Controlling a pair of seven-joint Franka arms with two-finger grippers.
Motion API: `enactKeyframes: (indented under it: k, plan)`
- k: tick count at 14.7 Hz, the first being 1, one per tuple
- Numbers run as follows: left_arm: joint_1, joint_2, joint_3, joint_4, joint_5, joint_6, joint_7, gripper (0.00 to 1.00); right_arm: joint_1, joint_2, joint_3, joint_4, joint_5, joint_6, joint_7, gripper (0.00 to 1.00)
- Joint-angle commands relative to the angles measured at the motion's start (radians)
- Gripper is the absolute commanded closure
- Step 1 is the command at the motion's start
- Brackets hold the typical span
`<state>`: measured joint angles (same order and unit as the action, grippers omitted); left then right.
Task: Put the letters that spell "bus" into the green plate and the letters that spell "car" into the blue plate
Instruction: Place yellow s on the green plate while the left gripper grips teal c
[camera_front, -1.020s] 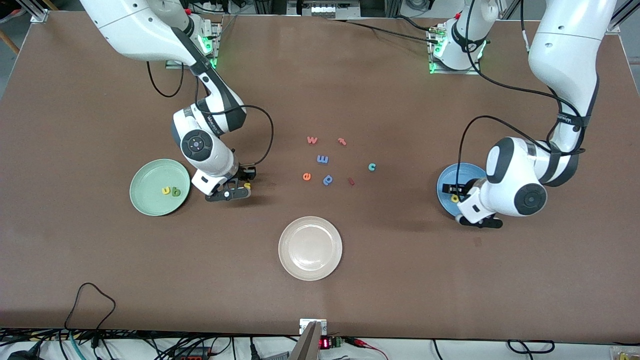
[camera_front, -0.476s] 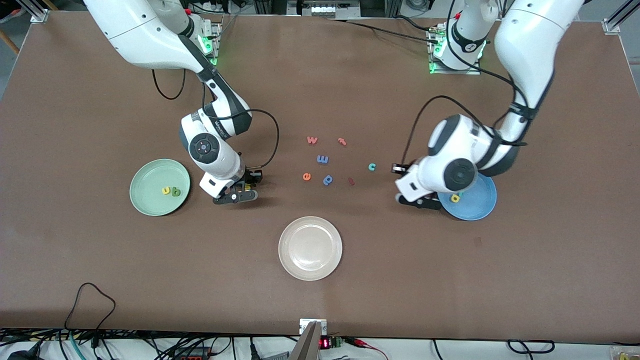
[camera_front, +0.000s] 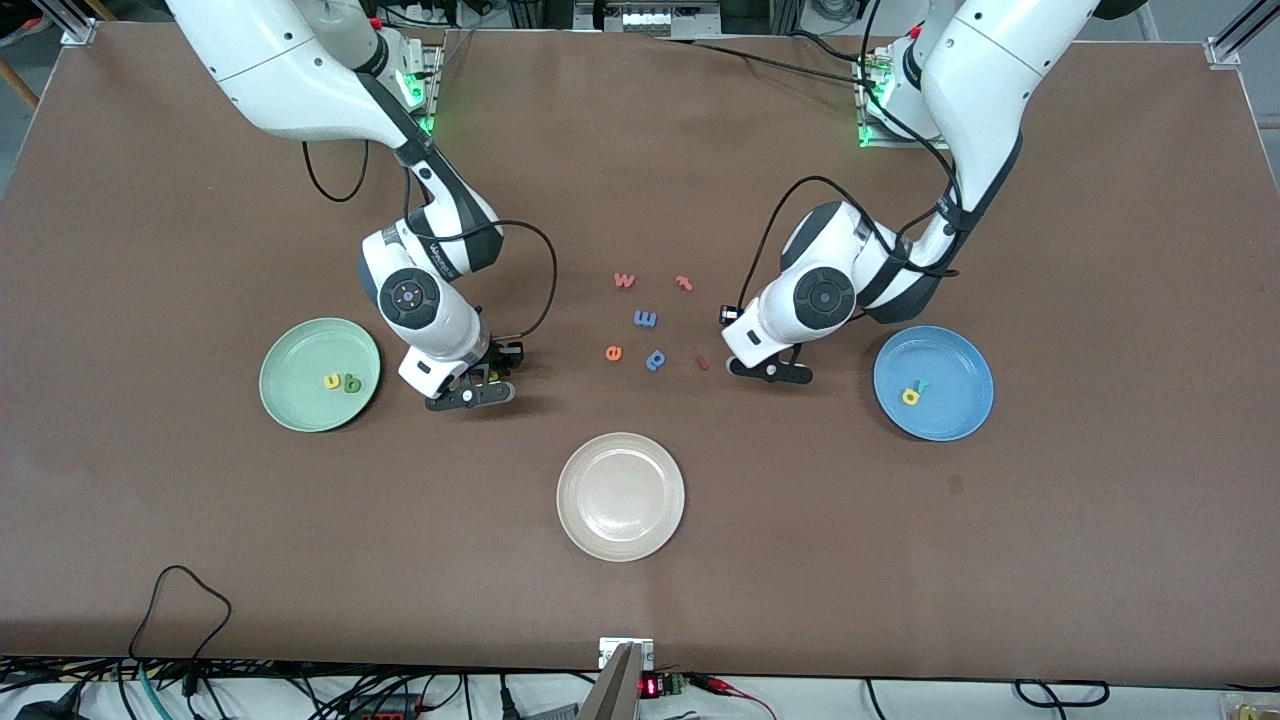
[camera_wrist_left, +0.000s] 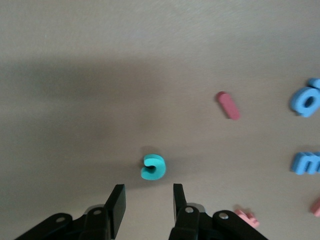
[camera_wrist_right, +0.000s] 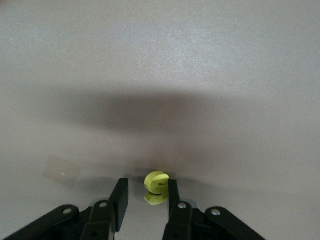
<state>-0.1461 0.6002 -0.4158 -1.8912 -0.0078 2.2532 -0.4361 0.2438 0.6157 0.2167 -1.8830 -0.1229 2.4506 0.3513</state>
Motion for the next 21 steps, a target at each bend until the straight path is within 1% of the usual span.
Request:
enactKeyframes:
  k: [1,5,6,8,9,12,14,15,16,19,21]
  plan:
    - [0.000,-0.016,-0.005,-0.049,0.011,0.061,-0.042,0.54,0.011,0.018,-0.008,0.013,-0.017,0.004,0.003,0.61]
    - [-0.013,0.003,-0.001,-0.051,0.017,0.103,-0.069,0.54,0.009,0.022,-0.022,0.015,-0.043,0.002,0.001,0.61]
    - [-0.015,0.009,-0.001,-0.051,0.017,0.115,-0.070,0.53,0.009,0.021,-0.022,0.015,-0.043,0.002,0.001,0.65]
    - [-0.021,0.019,0.002,-0.049,0.019,0.124,-0.070,0.53,0.005,0.021,-0.022,0.015,-0.043,0.002,-0.002,0.94]
    - [-0.027,0.019,0.005,-0.049,0.019,0.124,-0.070,0.53,0.002,0.021,-0.023,0.015,-0.043,0.002,-0.002,1.00]
    - [-0.036,0.029,0.012,-0.049,0.031,0.126,-0.076,0.53,0.002,0.021,-0.025,0.015,-0.041,0.001,0.000,1.00]
    - [-0.038,0.036,0.012,-0.049,0.086,0.134,-0.128,0.53,0.000,0.016,-0.026,0.016,-0.040,-0.001,-0.006,1.00]
    - [-0.049,0.038,0.011,-0.049,0.122,0.132,-0.162,0.54,-0.003,0.006,-0.043,0.016,-0.040,-0.005,-0.011,1.00]
    - [-0.055,0.038,0.011,-0.048,0.152,0.134,-0.194,0.54,-0.018,-0.025,-0.057,0.015,-0.043,-0.027,-0.012,1.00]
    - [-0.053,0.038,0.012,-0.043,0.166,0.134,-0.205,0.57,-0.128,-0.126,-0.059,0.010,-0.044,-0.189,-0.095,1.00]
    - [-0.052,0.038,0.012,-0.043,0.166,0.134,-0.205,0.58,-0.211,-0.152,-0.059,0.004,-0.044,-0.286,-0.156,1.00]
